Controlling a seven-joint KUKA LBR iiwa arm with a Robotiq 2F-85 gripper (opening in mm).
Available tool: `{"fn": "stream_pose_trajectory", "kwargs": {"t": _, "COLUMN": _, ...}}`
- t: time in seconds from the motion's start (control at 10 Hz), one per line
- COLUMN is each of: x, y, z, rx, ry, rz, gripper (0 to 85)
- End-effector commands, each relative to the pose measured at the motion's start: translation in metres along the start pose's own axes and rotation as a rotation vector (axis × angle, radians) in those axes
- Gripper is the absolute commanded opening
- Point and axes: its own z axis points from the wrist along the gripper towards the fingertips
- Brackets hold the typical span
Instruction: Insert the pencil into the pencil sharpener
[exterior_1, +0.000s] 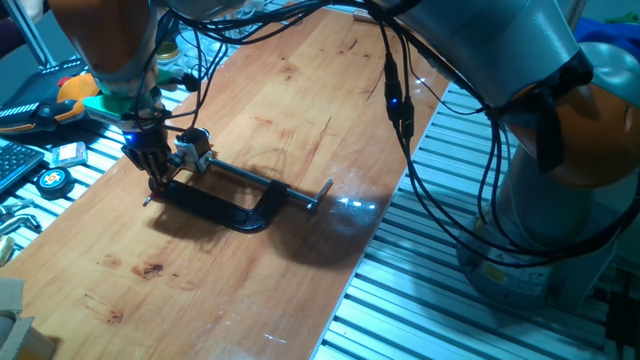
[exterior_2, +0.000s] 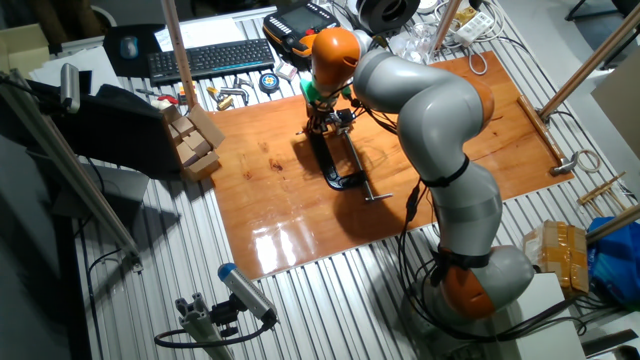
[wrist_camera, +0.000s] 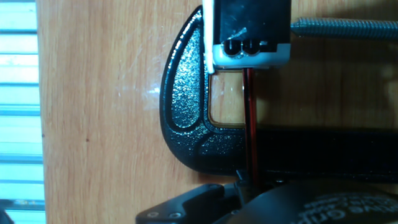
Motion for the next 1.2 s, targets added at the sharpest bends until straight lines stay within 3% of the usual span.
{"fn": "stream_pose_trajectory", "kwargs": {"t": 0.0, "x": -0.0002, "y": 0.0, "z": -0.0001, "rx": 0.0, "ry": -0.003, "rz": 0.0, "gripper": 17.0}}
{"fn": "stream_pose_trajectory", "kwargs": {"t": 0.7, "x": -0.0002, "y": 0.0002, "z": -0.0003, "rx": -0.001, "ry": -0.006, "rz": 0.004, "gripper": 17.0}}
{"fn": "stream_pose_trajectory", "kwargs": {"t": 0.8, "x": -0.0001, "y": 0.0002, "z": -0.0004, "rx": -0.001, "ry": -0.006, "rz": 0.004, "gripper": 34.0}}
{"fn": "stream_pose_trajectory", "kwargs": {"t": 1.1, "x": 0.0002, "y": 0.0, "z": -0.0007, "rx": 0.0, "ry": -0.006, "rz": 0.004, "gripper": 34.0}}
